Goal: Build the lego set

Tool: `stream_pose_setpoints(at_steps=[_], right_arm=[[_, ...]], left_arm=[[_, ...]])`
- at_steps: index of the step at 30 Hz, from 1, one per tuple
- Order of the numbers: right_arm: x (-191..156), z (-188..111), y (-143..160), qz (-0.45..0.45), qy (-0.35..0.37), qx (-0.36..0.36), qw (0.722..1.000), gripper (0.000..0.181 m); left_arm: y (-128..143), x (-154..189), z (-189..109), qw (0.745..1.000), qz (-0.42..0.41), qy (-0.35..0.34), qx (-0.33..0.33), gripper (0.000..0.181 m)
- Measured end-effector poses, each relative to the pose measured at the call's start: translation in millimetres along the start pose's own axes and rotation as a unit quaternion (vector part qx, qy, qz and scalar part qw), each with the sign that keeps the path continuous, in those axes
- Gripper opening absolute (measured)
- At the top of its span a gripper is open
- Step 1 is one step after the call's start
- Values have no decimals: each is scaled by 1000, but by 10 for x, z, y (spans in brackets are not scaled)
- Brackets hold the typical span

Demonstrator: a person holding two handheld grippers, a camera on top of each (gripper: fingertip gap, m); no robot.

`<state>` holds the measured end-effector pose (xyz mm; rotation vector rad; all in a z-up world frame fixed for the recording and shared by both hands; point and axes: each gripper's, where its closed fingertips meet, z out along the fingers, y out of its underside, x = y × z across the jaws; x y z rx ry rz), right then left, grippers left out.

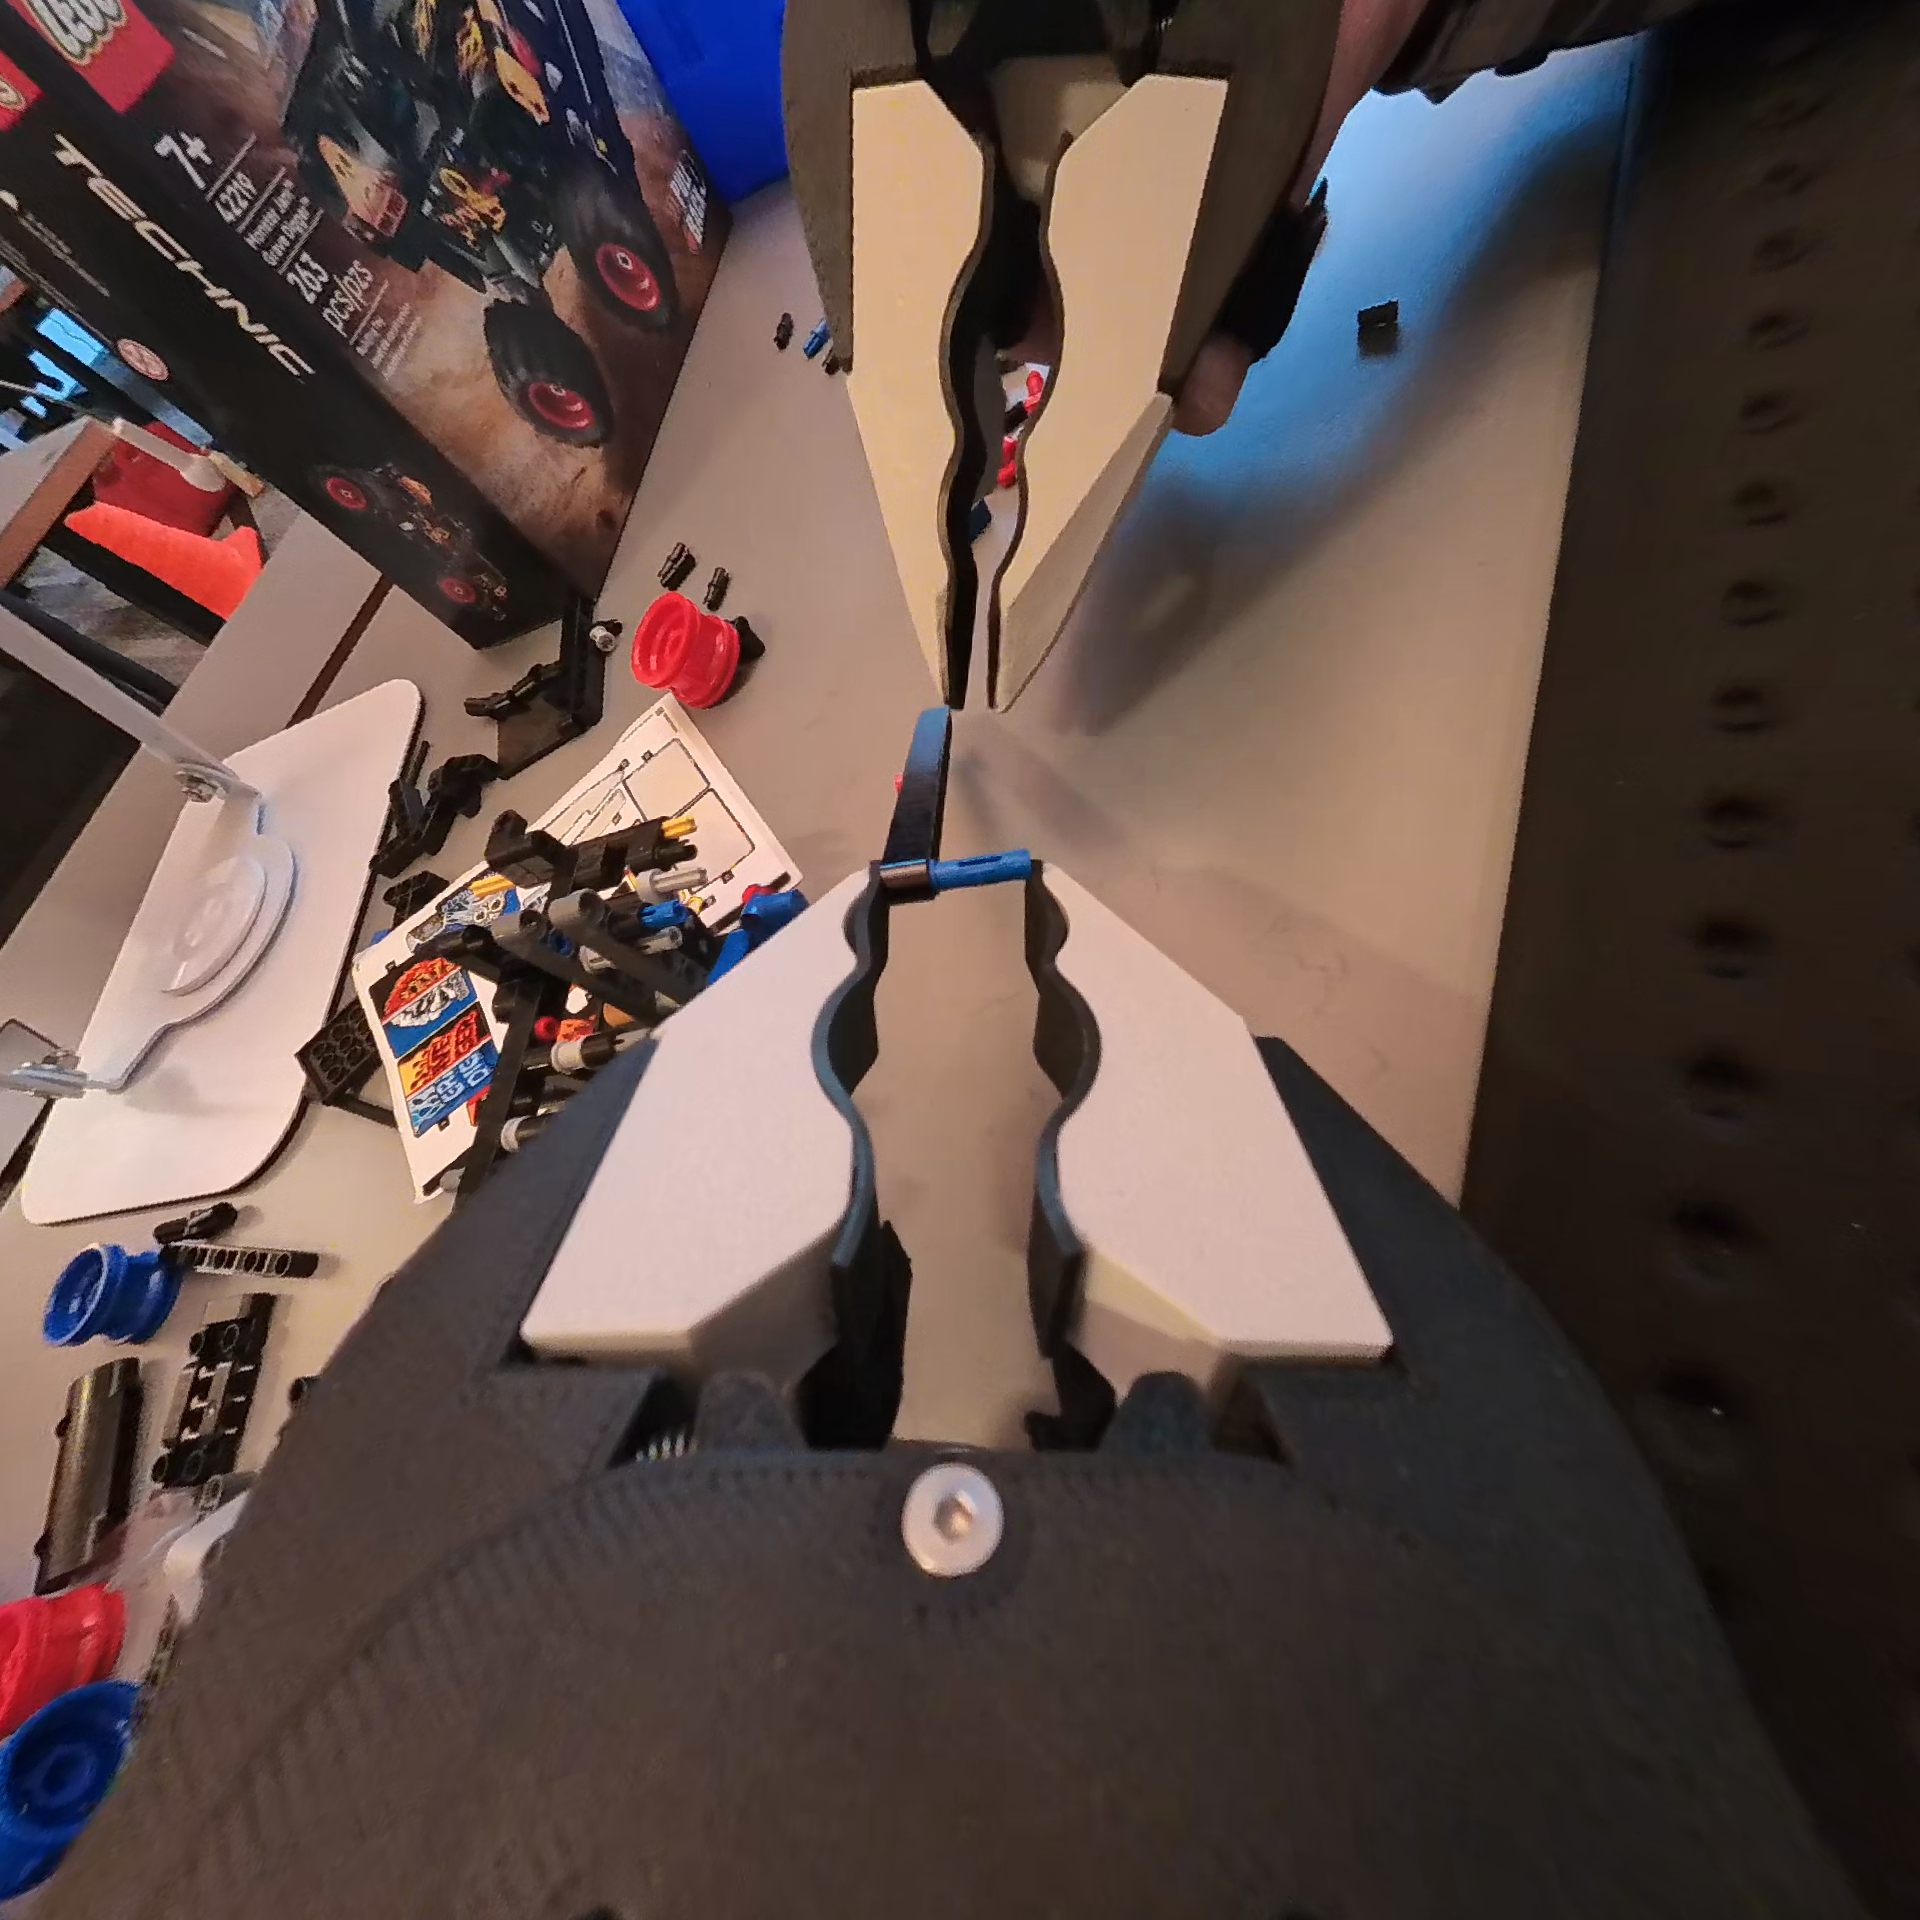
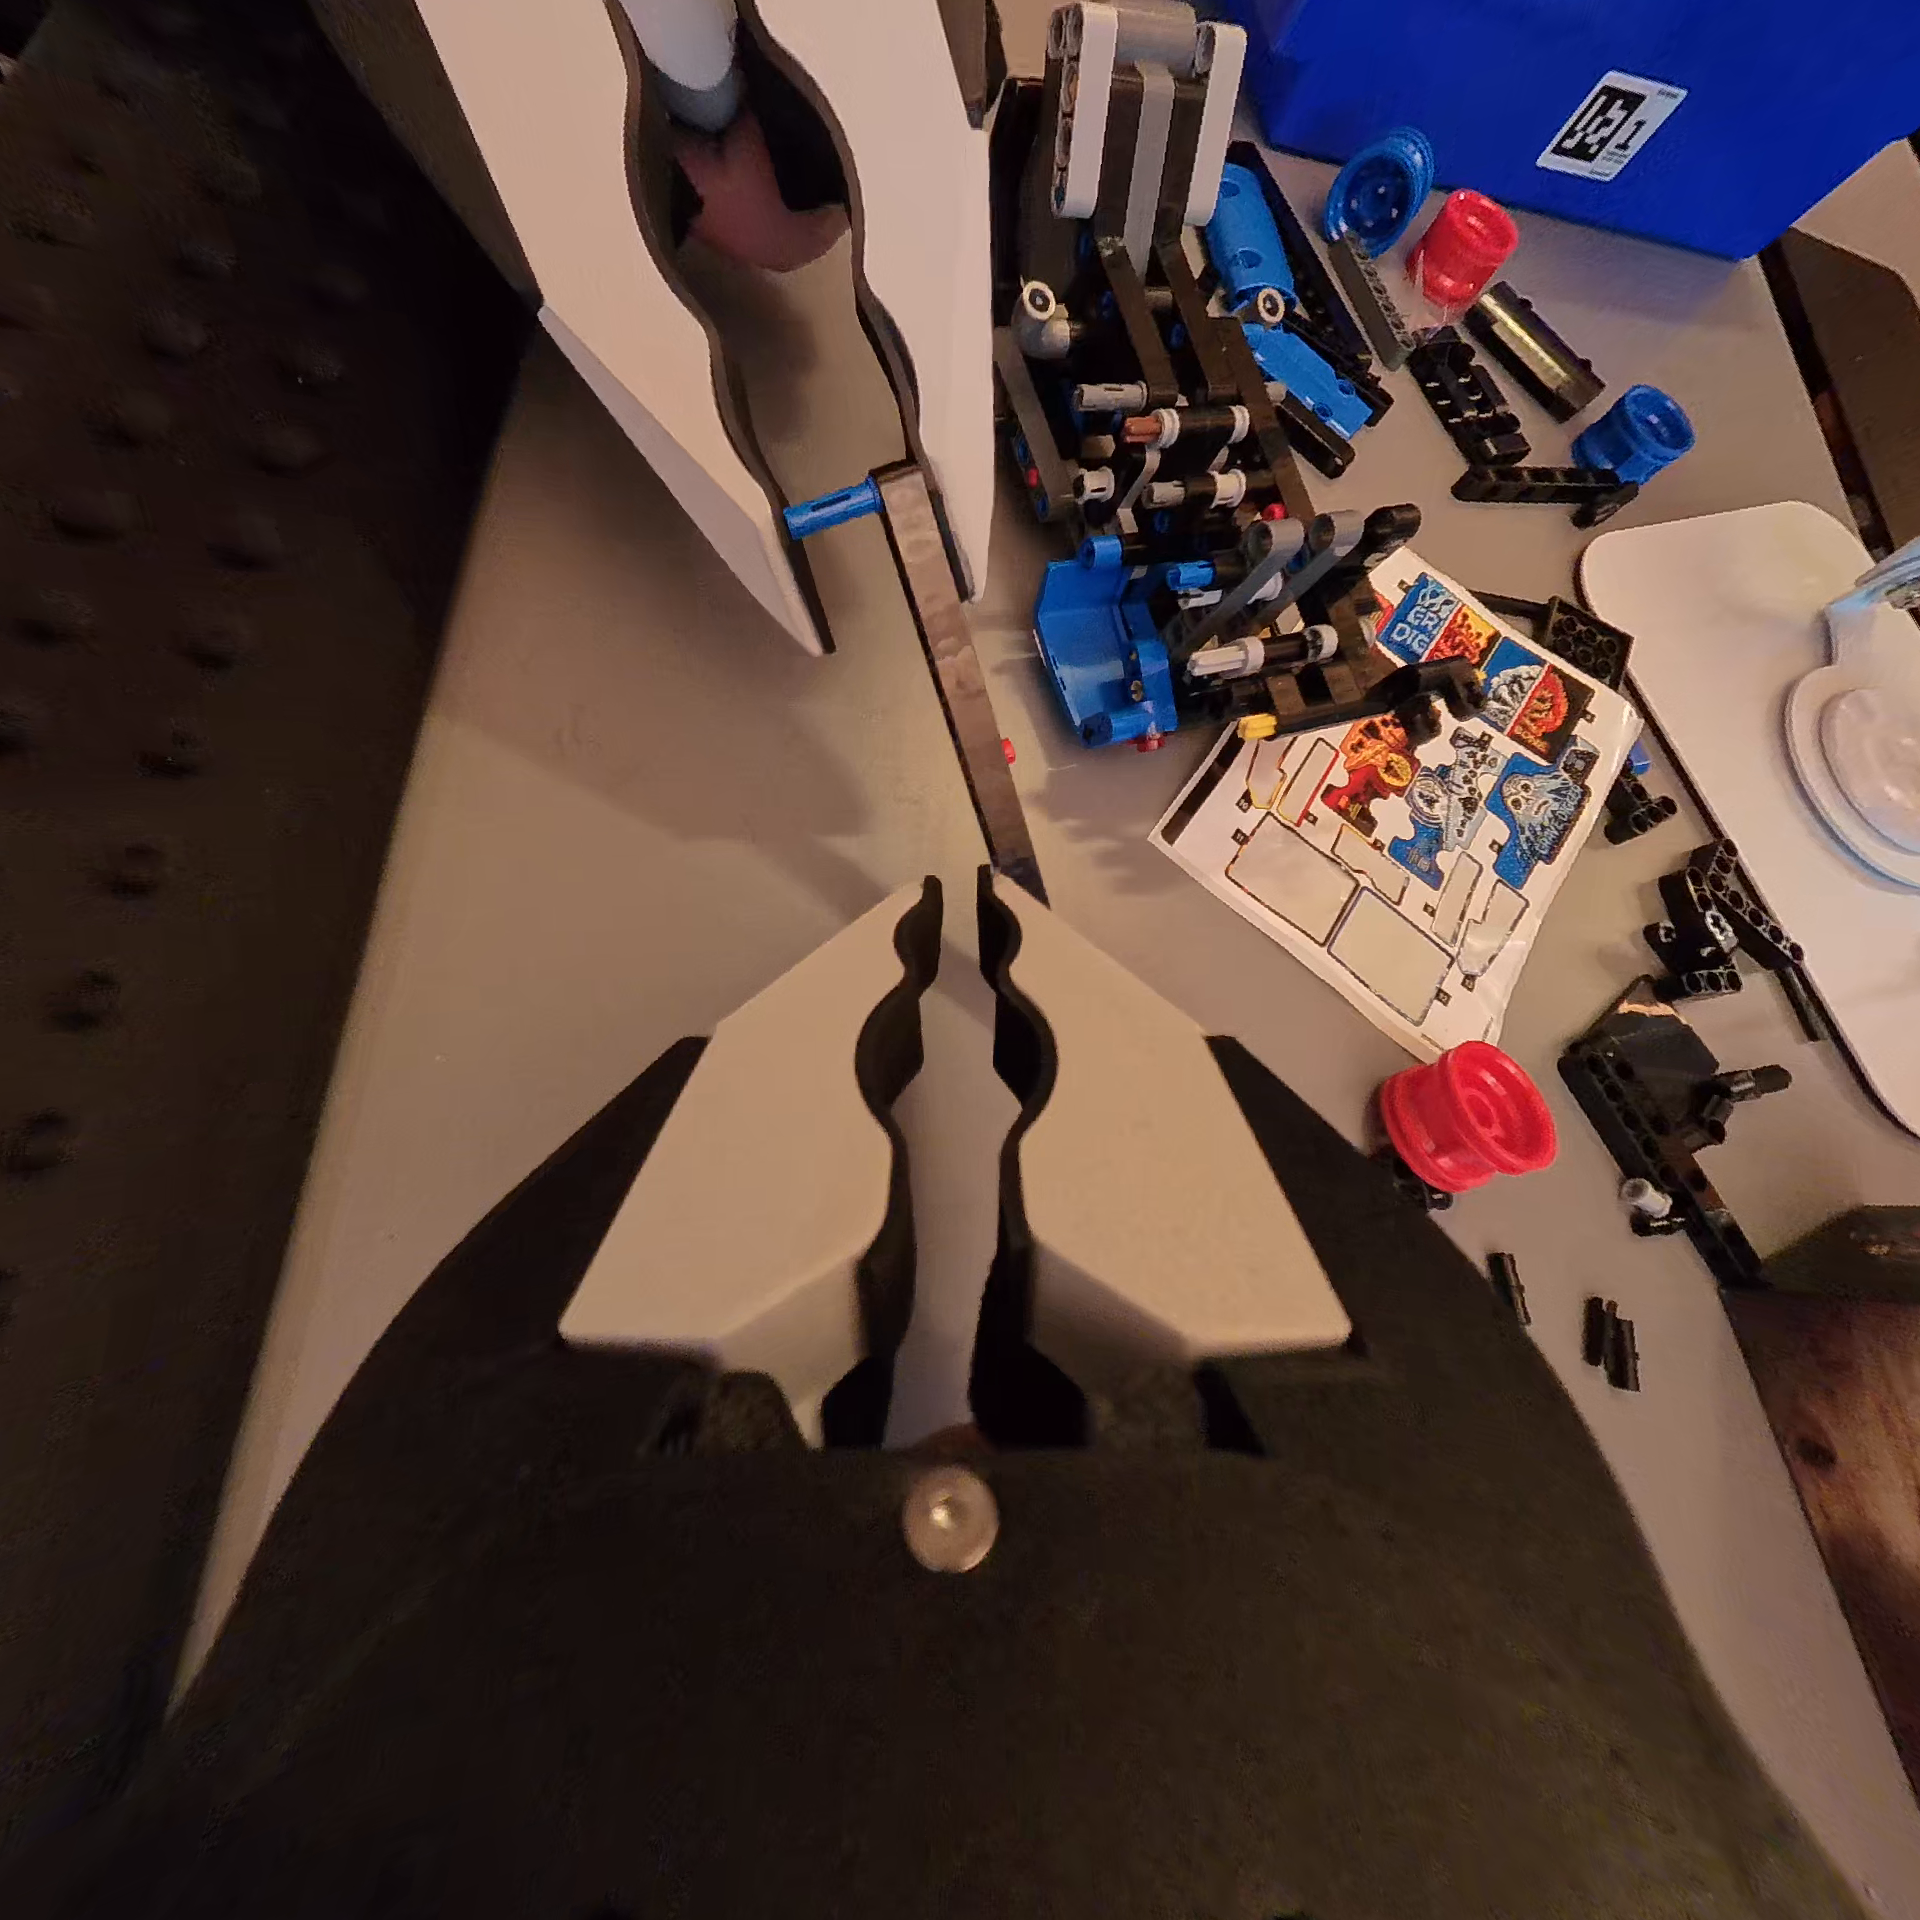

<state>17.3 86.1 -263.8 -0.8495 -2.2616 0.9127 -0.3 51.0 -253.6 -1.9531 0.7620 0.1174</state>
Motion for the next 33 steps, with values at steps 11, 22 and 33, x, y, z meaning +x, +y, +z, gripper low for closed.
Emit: stream_pose_setpoints(at_steps=[11,22,33], right_arm=[[53,-10,-44,7,15,11,1000,13],[13,16,-79,-6,12,15,1000,11],[31,78,-184,-13,37,26,999,18]], left_arm=[[-36,-108,-99,1000,4,-27,13,24],[84,-37,-383,998,27,-59,13,24],[136,-63,-470,997,14,-75,22,24]])
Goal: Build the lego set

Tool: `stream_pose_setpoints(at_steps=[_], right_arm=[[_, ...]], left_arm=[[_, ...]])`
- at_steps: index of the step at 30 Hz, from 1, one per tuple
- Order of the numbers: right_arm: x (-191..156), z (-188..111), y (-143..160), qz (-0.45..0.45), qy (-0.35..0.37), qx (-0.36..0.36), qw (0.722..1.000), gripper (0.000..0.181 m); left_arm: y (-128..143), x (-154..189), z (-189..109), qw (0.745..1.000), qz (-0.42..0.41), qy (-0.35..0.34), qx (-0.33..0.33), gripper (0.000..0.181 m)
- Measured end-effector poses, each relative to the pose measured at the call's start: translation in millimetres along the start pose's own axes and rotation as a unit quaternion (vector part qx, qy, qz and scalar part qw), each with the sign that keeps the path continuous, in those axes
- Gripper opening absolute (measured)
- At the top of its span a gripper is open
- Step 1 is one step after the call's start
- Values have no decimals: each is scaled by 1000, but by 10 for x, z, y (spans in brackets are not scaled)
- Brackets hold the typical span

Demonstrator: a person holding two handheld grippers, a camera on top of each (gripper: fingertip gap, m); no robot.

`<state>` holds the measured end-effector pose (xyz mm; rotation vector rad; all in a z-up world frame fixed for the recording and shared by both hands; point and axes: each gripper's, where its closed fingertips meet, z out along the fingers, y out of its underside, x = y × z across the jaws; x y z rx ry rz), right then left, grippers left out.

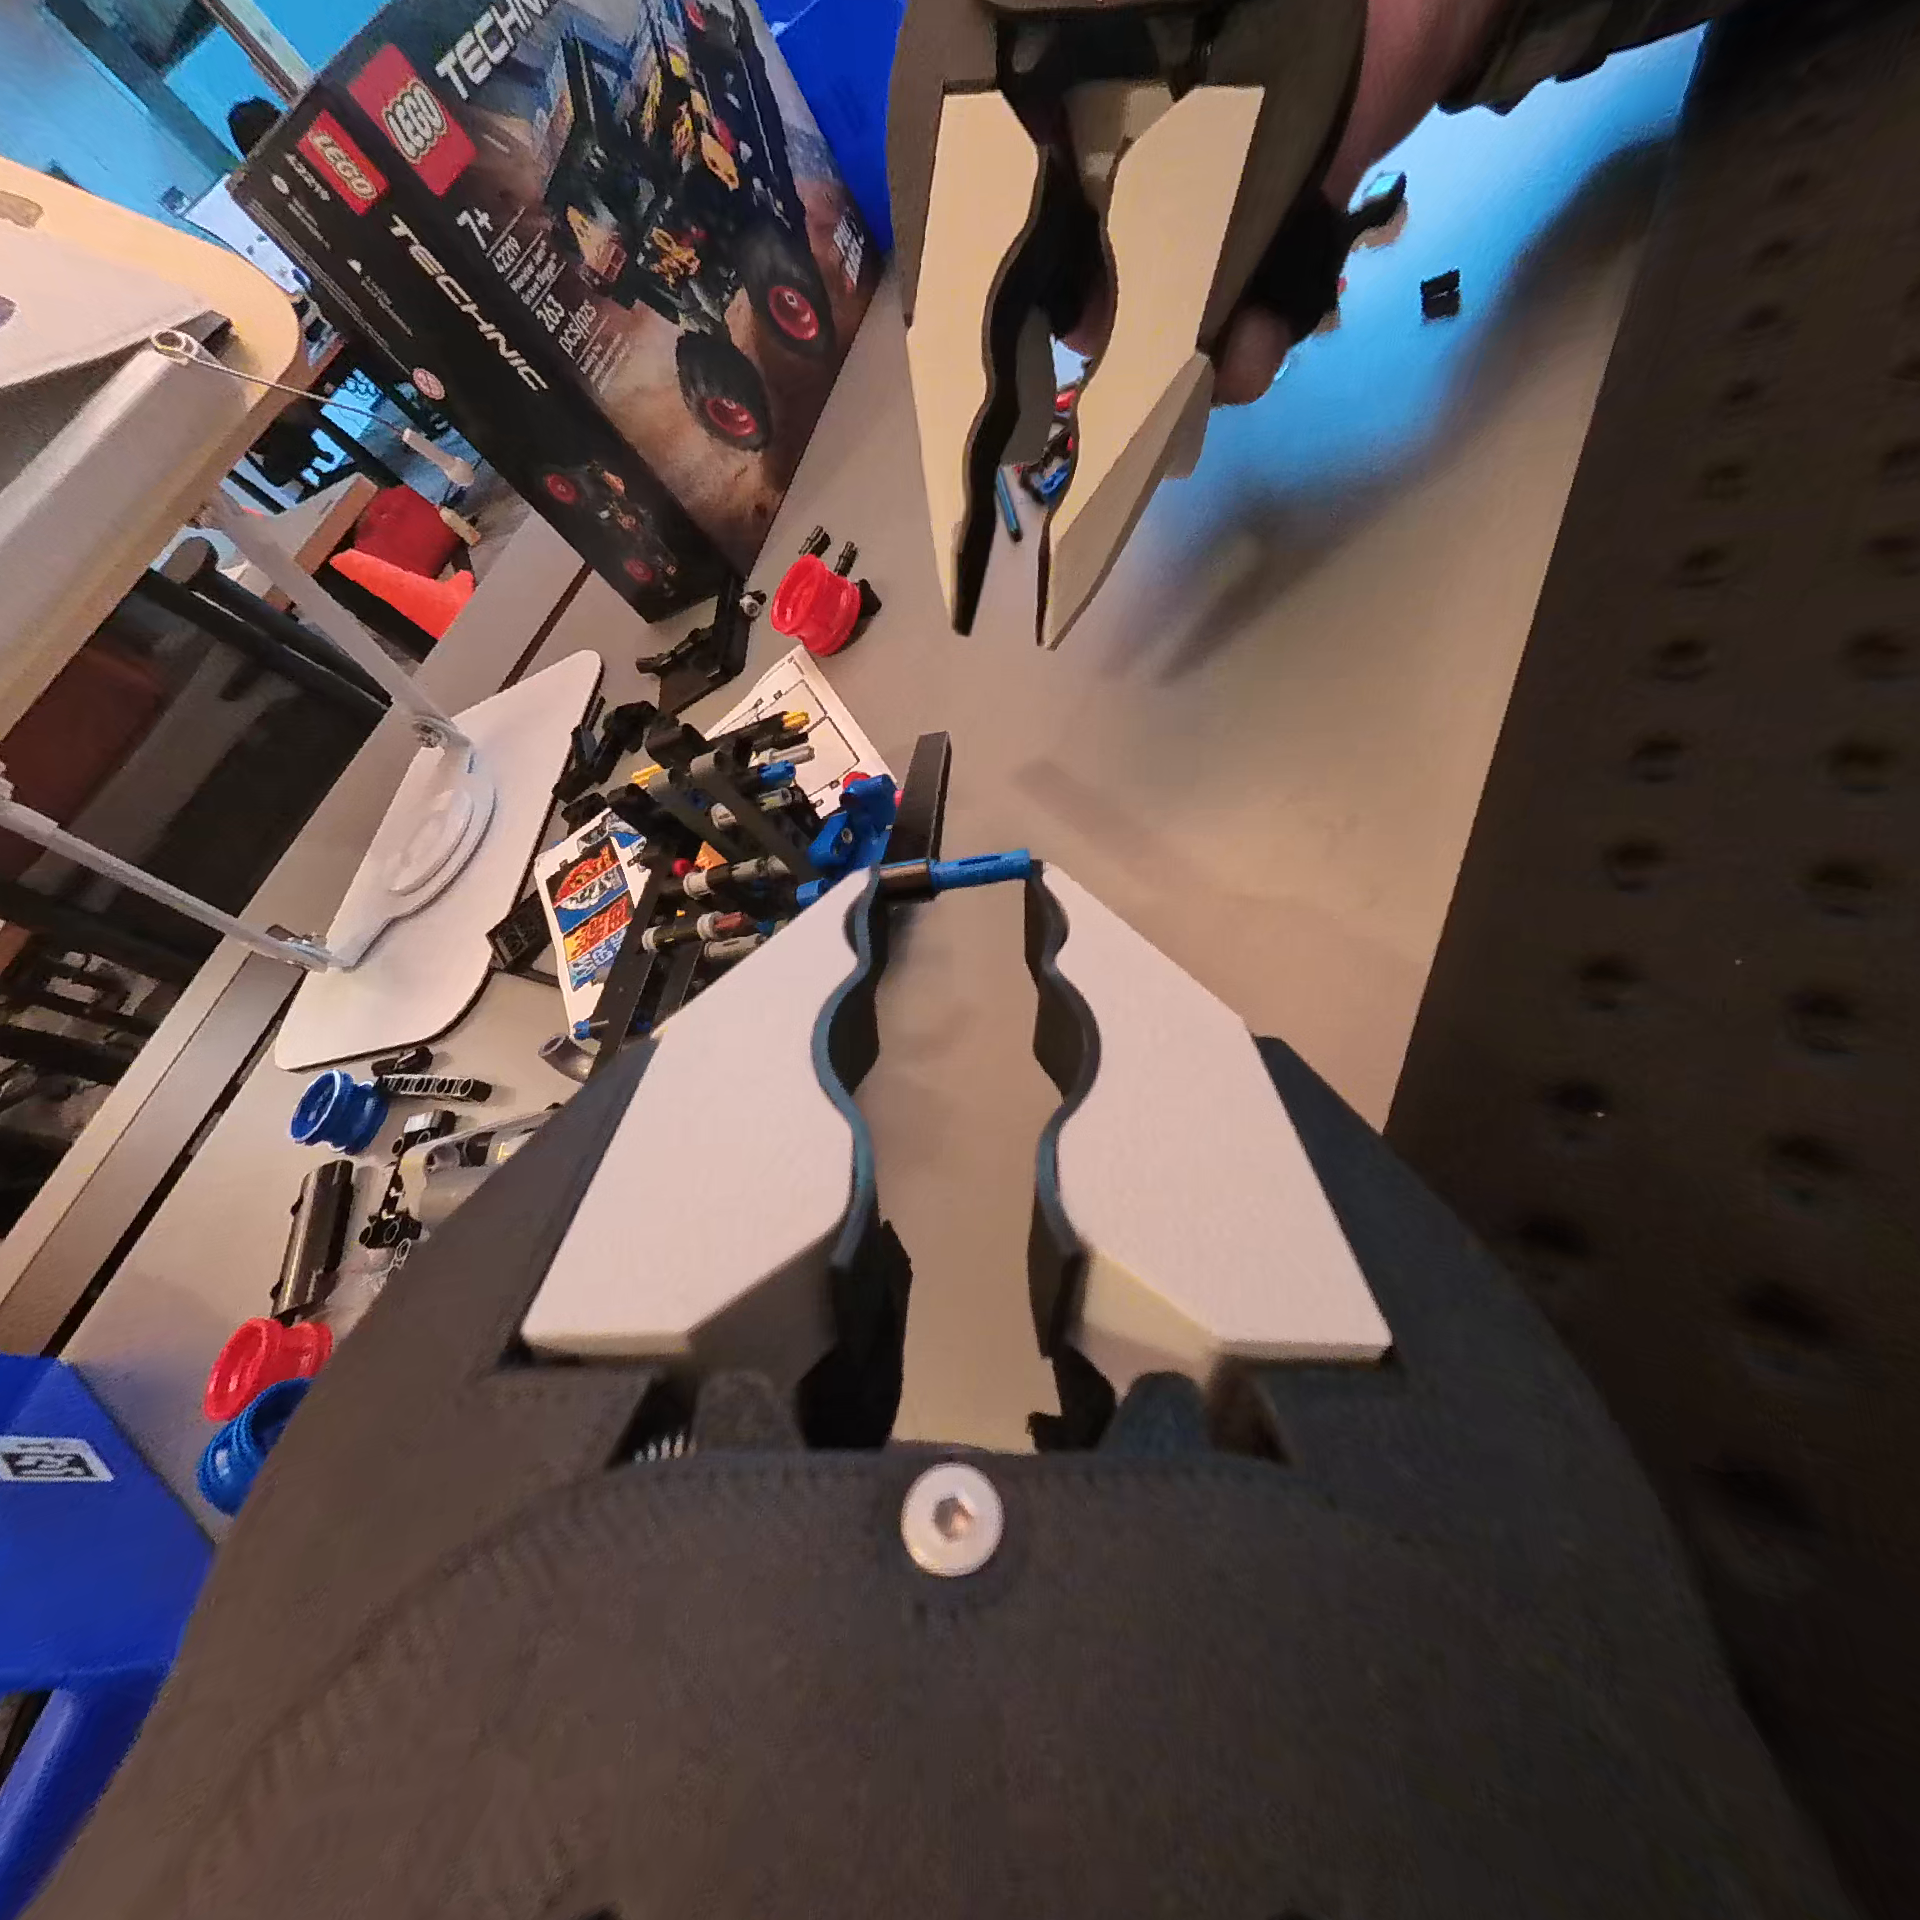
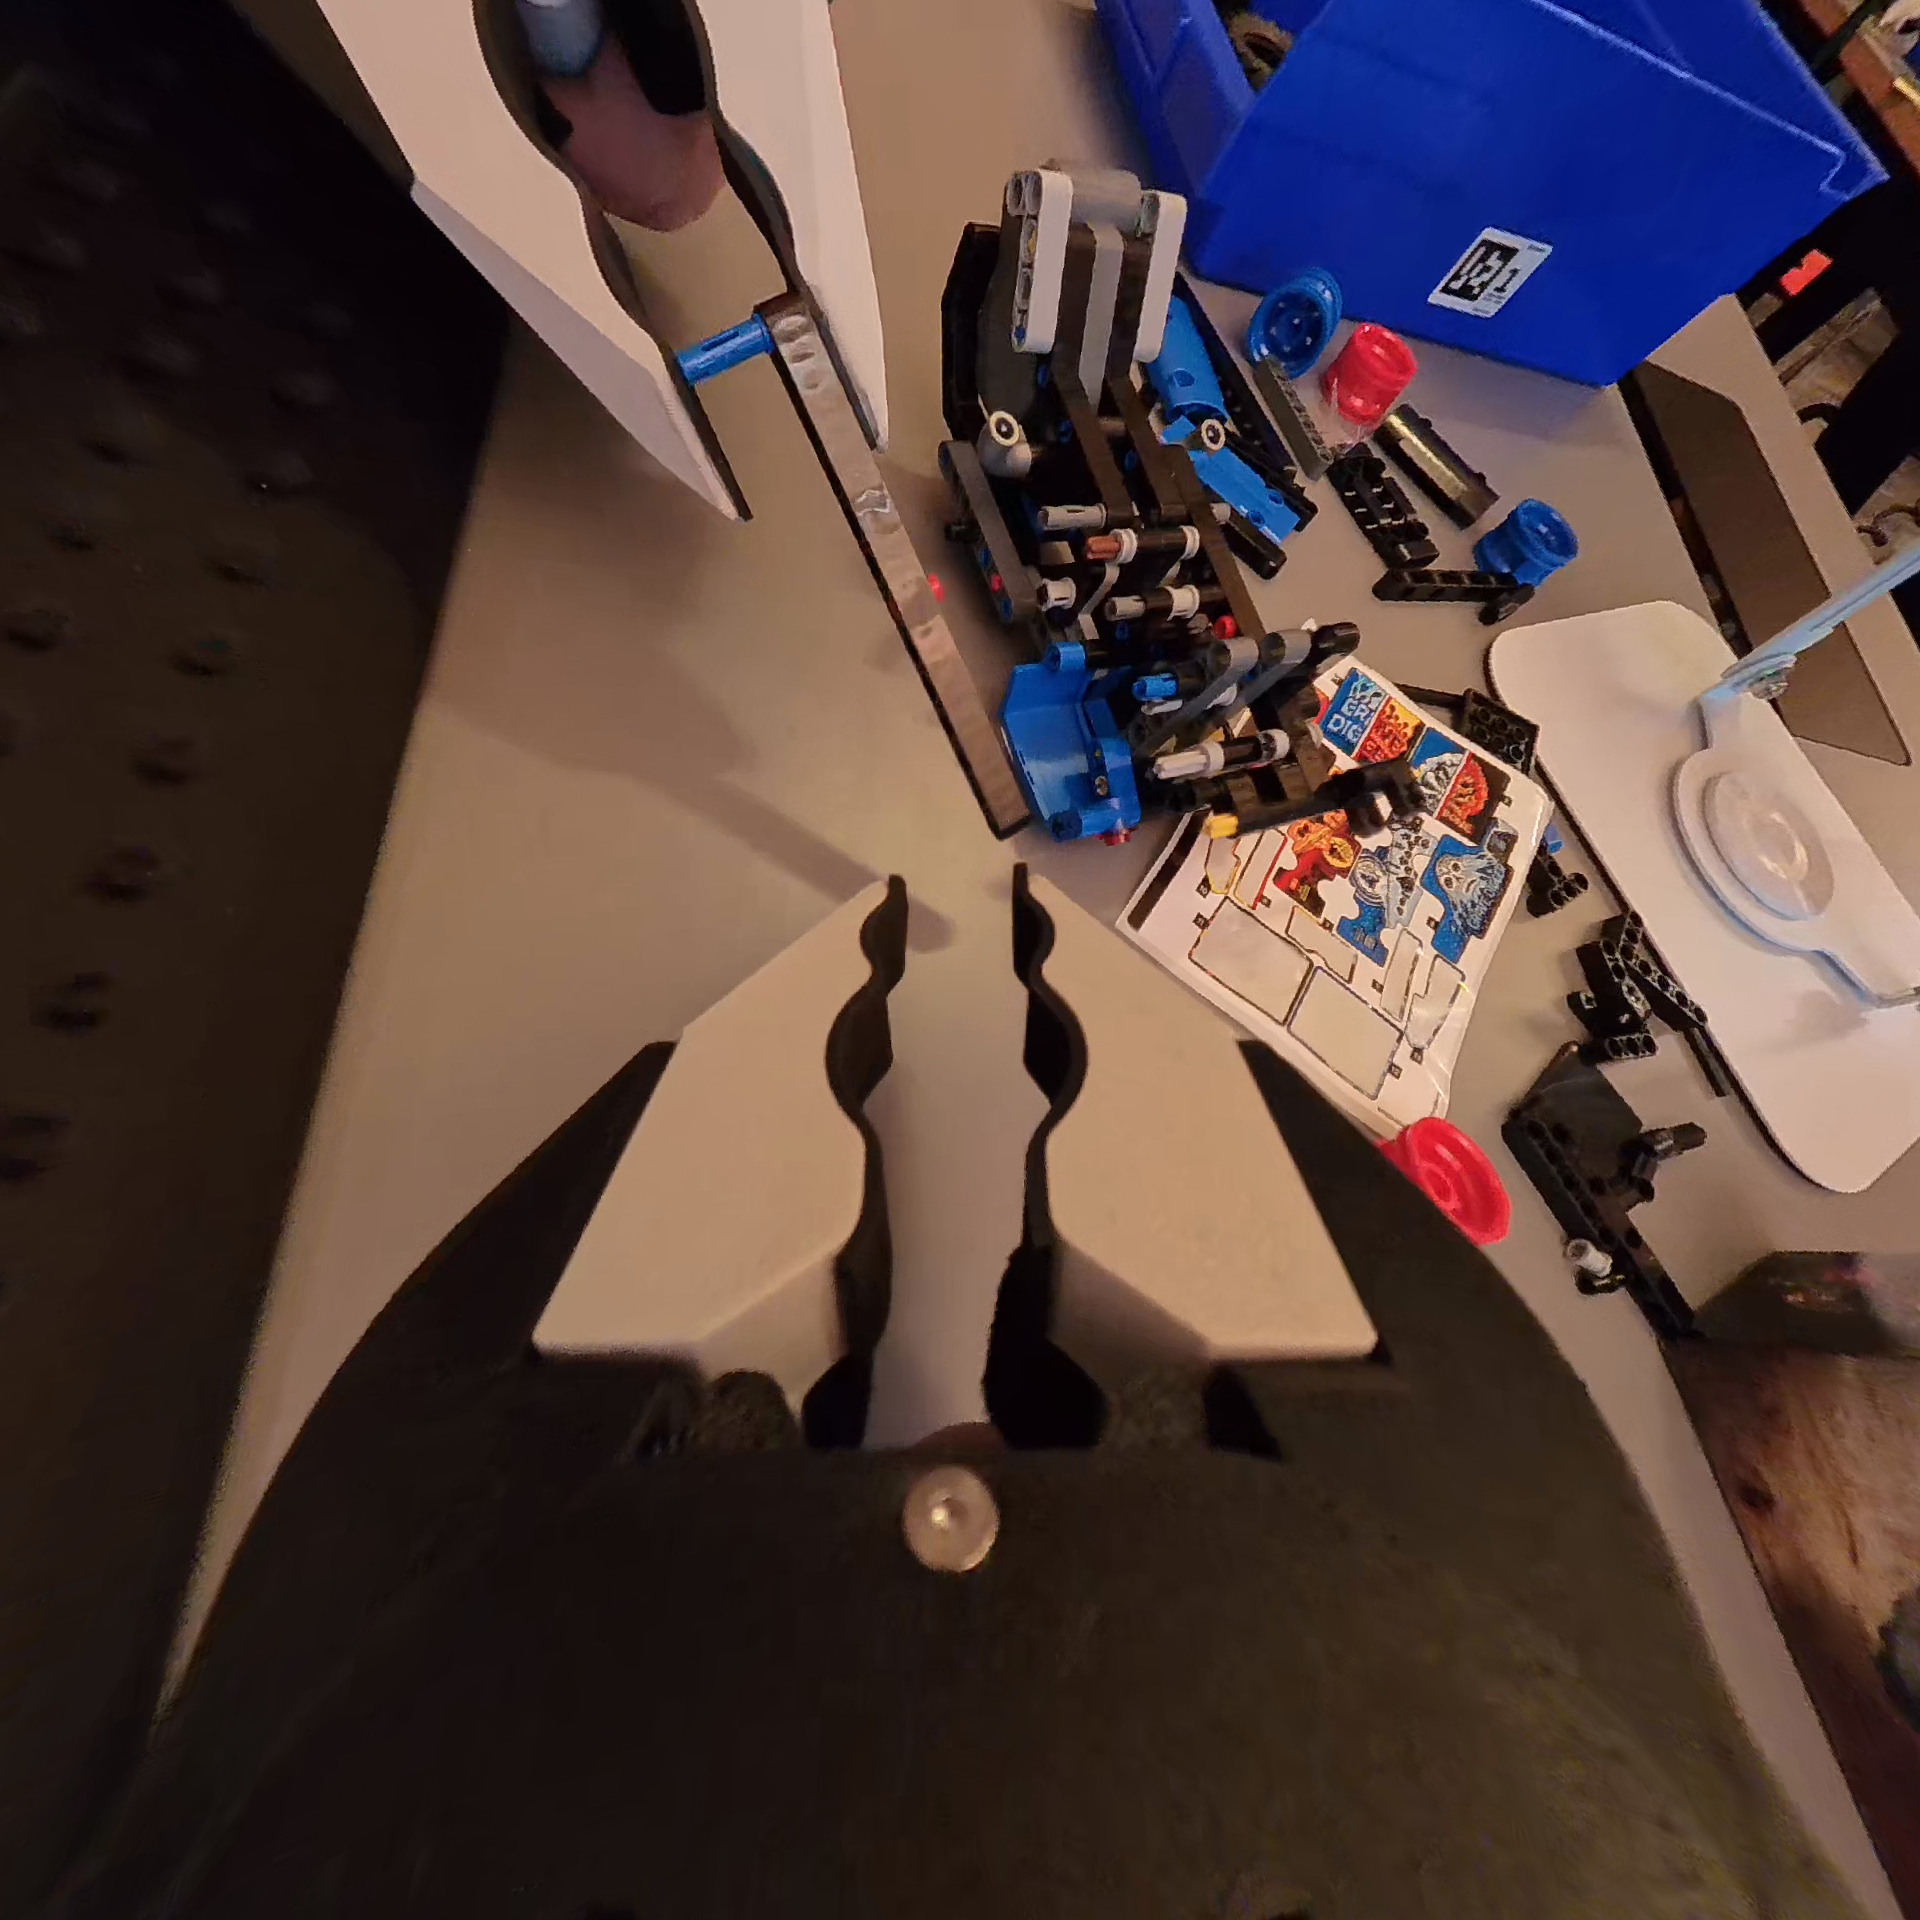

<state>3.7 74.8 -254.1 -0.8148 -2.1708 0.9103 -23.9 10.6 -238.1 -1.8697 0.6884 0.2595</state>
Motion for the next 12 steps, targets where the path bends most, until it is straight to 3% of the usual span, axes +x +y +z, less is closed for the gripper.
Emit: stream_pose_setpoints(at_steps=[6,12], right_arm=[[35,113,21,-4,25,-14,1000,28],[10,138,-3,-12,23,-8,1000,8]], left_arm=[[-131,18,-35,999,-26,20,42,24],[-220,58,-60,997,-28,33,67,24]])
